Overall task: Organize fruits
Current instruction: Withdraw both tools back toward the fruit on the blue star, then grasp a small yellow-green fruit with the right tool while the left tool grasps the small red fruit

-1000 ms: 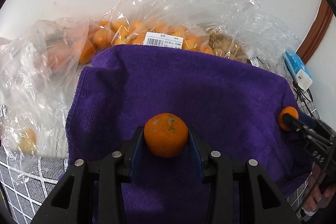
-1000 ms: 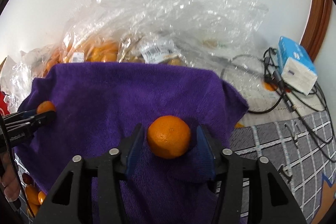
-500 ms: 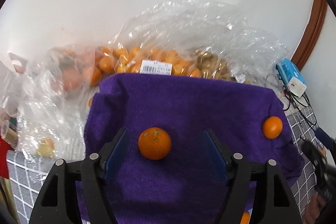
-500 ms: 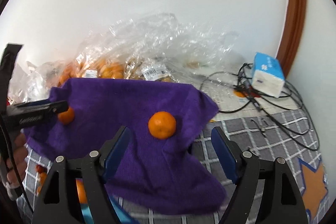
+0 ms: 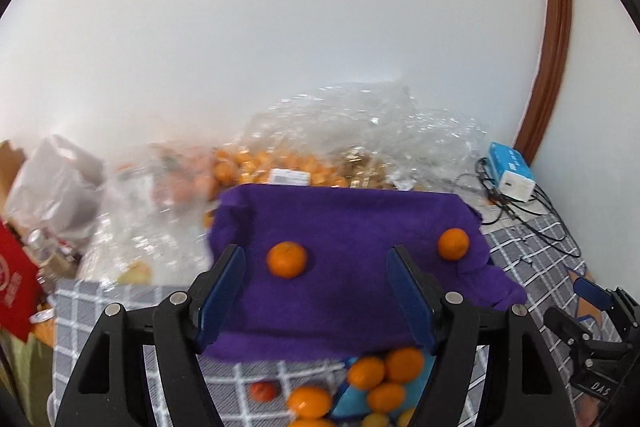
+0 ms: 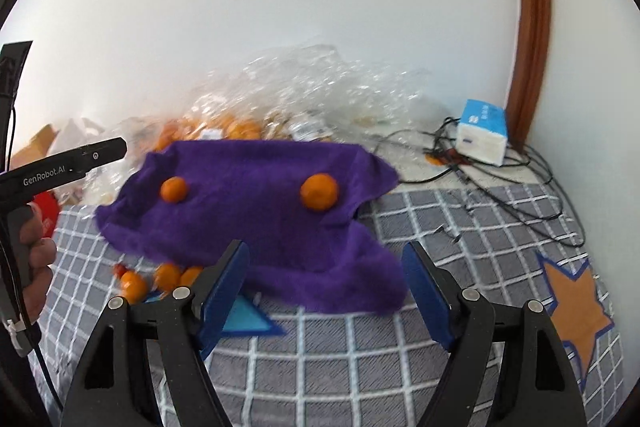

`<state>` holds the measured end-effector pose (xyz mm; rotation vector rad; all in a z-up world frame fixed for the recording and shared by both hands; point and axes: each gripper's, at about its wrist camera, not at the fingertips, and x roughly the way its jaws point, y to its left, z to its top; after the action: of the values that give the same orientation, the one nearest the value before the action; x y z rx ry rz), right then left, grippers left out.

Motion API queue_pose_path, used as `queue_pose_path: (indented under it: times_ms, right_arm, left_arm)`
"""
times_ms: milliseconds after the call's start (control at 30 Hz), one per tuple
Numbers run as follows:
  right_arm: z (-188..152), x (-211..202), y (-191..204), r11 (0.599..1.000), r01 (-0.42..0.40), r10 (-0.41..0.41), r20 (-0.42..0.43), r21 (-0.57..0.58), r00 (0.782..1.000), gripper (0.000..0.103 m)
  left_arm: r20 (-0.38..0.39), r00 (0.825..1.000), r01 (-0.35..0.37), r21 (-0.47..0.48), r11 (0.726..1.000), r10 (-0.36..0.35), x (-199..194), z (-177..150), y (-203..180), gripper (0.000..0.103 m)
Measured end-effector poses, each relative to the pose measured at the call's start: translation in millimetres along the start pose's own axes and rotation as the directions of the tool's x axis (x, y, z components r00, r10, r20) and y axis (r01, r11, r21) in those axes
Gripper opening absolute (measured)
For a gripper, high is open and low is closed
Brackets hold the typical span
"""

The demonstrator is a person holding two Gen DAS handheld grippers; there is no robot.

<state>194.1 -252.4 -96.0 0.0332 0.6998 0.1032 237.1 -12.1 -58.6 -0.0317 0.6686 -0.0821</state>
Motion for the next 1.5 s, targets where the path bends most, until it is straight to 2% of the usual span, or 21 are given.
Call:
queue_pose_path:
  times_ms: [100,200,300,433,500,667,733,867,967,1067,1167,1300,1500]
  right_arm:
    - [-10,-1,5,1.000,-0.030,0.030,-0.009,-0.005,1.000,0.079]
    - [-21,5,13,0.998,-0.061,0.061,-0.034,-0.014,0.998,0.069]
    - [-31,14,19,0.996,-0.090,0.090,-0.058,0.001,0.994,0.068]
    - [-46,22,33,0.994,-0.112,0.112,-0.069,-0.007,0.991,0.056]
    - [-54,26,42,0.989,-0.150,0.148,-0.089,-0.012,0.985,0.051]
    - [-66,27,63,0.976,-0.214,0.208,-0.109,-0.048,0.972,0.048]
    - [-69,28,69,0.966,-0.254,0.247,-0.121,-0.053,0.961,0.046]
    - [-75,32,84,0.953,-0.291,0.278,-0.144,-0.080,0.950,0.045]
    - [-79,41,93,0.952,-0.291,0.270,-0.180,-0.101,0.946,0.041]
    - [-82,50,100,0.953,-0.279,0.250,-0.208,-0.119,0.946,0.035]
    - [-85,56,103,0.956,-0.269,0.239,-0.219,-0.118,0.946,0.028]
    - [-86,52,102,0.960,-0.247,0.220,-0.187,-0.132,0.957,0.028]
    - [-75,38,66,0.985,-0.132,0.118,-0.127,-0.107,0.985,0.028]
  left_arm:
    - [-0.008,1.000,-0.012,-0.030,0.999,0.012,-13,-17,15,0.071]
    - [-0.033,0.999,-0.025,-0.050,0.998,0.023,-21,-40,29,0.066]
    - [-0.046,0.998,-0.040,-0.051,0.998,0.038,-26,-60,36,0.066]
    - [-0.092,0.995,-0.036,-0.086,0.996,0.028,-22,-91,52,0.065]
    - [-0.105,0.994,-0.052,-0.105,0.993,0.041,-19,-105,61,0.065]
    - [-0.095,0.993,-0.083,-0.113,0.990,0.072,-13,-125,73,0.065]
    - [-0.096,0.993,-0.076,-0.125,0.989,0.064,-9,-129,76,0.065]
    - [-0.081,0.997,-0.007,-0.195,0.981,-0.009,-4,-135,81,0.065]
    - [-0.056,0.998,0.001,-0.204,0.979,-0.013,-4,-139,82,0.060]
    - [-0.076,0.997,-0.025,-0.195,0.981,0.010,-1,-143,82,0.053]
    - [-0.109,0.994,-0.010,-0.204,0.979,-0.012,3,-149,81,0.044]
    - [-0.097,0.995,0.012,-0.208,0.978,-0.033,0,-149,80,0.037]
    - [-0.121,0.992,0.021,-0.195,0.981,-0.045,2,-149,78,0.037]
